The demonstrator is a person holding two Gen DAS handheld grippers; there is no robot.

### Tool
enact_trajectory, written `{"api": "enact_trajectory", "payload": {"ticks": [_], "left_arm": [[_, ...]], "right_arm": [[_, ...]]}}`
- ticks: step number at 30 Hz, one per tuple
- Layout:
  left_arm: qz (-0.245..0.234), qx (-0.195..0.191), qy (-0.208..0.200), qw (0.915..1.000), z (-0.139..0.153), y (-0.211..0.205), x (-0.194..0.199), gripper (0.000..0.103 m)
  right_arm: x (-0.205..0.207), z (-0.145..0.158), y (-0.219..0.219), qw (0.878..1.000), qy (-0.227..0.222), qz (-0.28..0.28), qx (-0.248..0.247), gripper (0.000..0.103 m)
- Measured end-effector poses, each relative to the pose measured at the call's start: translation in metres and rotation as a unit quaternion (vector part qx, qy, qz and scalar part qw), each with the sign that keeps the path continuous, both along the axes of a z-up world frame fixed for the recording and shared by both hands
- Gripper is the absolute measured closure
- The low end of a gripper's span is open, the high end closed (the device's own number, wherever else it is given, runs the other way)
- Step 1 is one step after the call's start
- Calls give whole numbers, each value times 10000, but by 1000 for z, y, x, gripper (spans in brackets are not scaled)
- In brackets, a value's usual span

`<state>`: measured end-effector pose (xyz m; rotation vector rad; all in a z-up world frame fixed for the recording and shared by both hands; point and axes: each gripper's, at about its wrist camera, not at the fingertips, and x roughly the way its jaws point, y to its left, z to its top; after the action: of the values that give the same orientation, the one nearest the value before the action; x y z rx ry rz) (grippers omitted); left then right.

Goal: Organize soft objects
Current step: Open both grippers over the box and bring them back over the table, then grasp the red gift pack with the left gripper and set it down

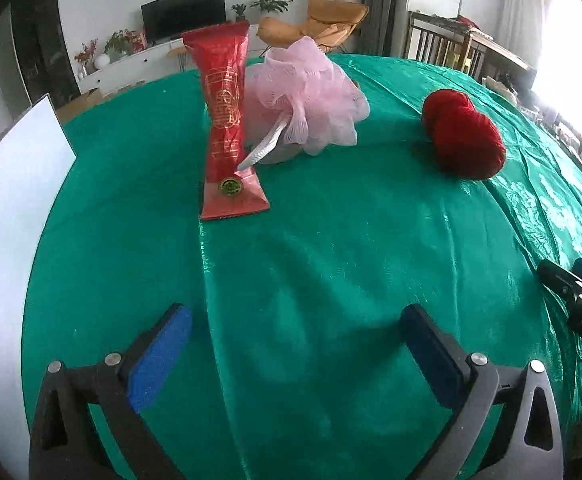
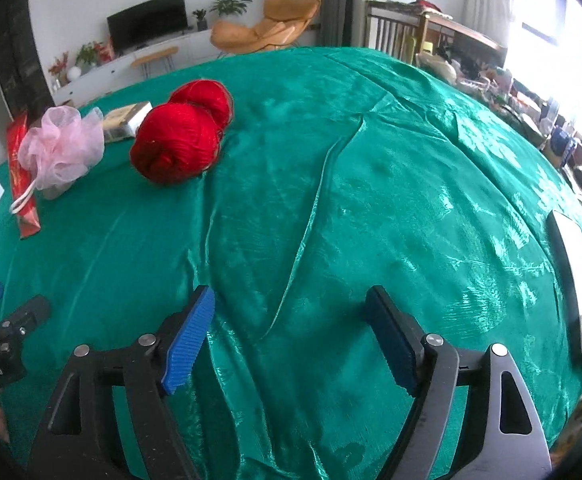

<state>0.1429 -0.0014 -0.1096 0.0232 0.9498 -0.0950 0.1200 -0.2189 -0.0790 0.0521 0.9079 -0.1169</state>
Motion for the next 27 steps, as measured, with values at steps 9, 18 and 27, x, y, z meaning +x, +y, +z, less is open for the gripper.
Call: {"api": "enact_trajectory", "payload": {"ticks": [9,18,27], "left_arm": [[6,-10,-1,10000,0,-1,0,0],[7,-11,0,10000,0,-1,0,0],[-172,80,381,9991,3,16,6,0]], "right_arm": [[-3,3,3,10000,9,2,-13,21],[-3,3,3,10000,9,1,-13,21],[-3,3,2,10000,9,0,-13,21]]}}
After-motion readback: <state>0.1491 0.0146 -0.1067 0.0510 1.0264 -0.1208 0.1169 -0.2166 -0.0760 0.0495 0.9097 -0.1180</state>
